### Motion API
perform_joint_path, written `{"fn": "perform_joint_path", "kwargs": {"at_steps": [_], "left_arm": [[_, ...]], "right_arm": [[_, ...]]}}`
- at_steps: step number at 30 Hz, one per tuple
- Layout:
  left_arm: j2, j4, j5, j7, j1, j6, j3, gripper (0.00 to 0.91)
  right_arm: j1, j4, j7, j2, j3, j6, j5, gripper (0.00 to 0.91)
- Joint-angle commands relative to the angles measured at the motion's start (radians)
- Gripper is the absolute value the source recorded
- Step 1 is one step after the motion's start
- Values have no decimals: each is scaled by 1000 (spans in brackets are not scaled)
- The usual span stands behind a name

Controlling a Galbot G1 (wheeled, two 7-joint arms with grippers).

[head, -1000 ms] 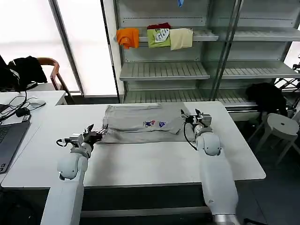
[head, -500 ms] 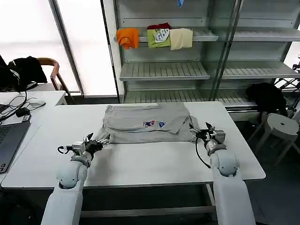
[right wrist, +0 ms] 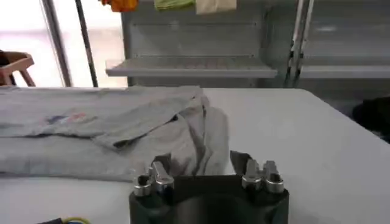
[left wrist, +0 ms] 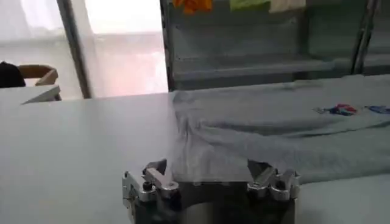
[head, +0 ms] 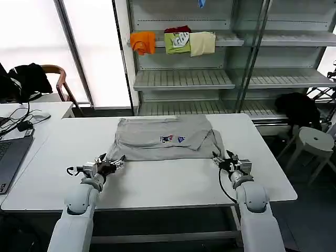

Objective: Fold and organize the clothes.

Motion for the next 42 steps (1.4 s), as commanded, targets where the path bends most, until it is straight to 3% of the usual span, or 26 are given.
{"fn": "perform_joint_path", "kwargs": {"at_steps": [1, 18, 29, 30, 32, 35, 42], "left_arm": [[-1, 2, 7, 27, 8, 24, 0, 10], [2, -25, -5, 29, 31, 19, -12, 0], [29, -142, -33, 36, 128, 17, -38, 0], [32, -144, -36, 36, 131, 16, -40, 0], [35, -142, -37, 37, 131, 12, -41, 0], [33, -139, -36, 39, 126, 9, -40, 0], [26, -134, -30, 46, 129, -4, -35, 0]], "right_arm": [[-20, 9, -4, -2, -6, 0, -12, 0], [-60, 51, -11, -8, 1, -3, 40, 0], [-180, 238, 9, -44, 27, -79, 126, 0], [-182, 240, 6, -46, 29, -74, 117, 907], [-170, 223, 5, -44, 34, -60, 89, 907], [-137, 163, 1, -29, 35, 39, 23, 907], [-67, 54, 15, 21, 18, 92, 11, 907]]}}
